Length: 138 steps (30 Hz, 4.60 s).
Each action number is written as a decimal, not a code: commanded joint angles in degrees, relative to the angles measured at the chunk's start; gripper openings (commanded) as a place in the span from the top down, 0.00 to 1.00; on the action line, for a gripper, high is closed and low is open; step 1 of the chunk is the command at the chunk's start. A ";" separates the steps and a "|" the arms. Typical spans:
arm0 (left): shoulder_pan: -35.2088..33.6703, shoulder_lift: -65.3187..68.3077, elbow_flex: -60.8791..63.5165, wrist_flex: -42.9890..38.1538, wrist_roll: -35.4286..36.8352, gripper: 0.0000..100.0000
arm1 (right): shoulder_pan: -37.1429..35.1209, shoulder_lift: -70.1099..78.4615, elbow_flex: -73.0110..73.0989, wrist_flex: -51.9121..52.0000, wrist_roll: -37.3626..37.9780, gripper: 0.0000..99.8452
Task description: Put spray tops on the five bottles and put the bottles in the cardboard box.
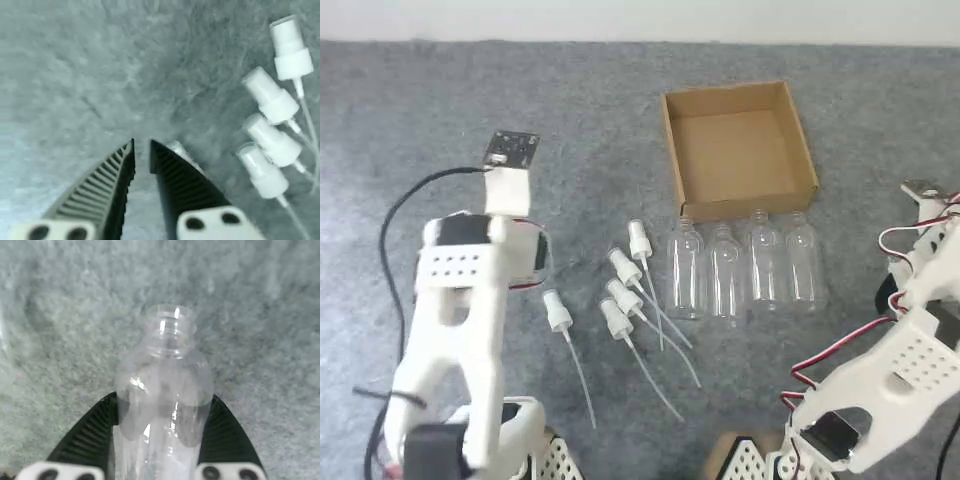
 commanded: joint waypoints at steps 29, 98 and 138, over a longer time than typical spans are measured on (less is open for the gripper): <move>1.67 13.10 6.64 -7.03 -4.92 0.92 | 1.10 -1.27 -2.99 -1.71 3.34 0.95; 9.49 34.73 -20.26 -8.97 2.02 0.91 | -4.88 -4.35 -2.81 -0.40 4.75 0.66; 7.03 5.54 -20.53 -4.57 2.73 0.99 | -5.85 -21.32 -23.38 11.21 -2.55 0.99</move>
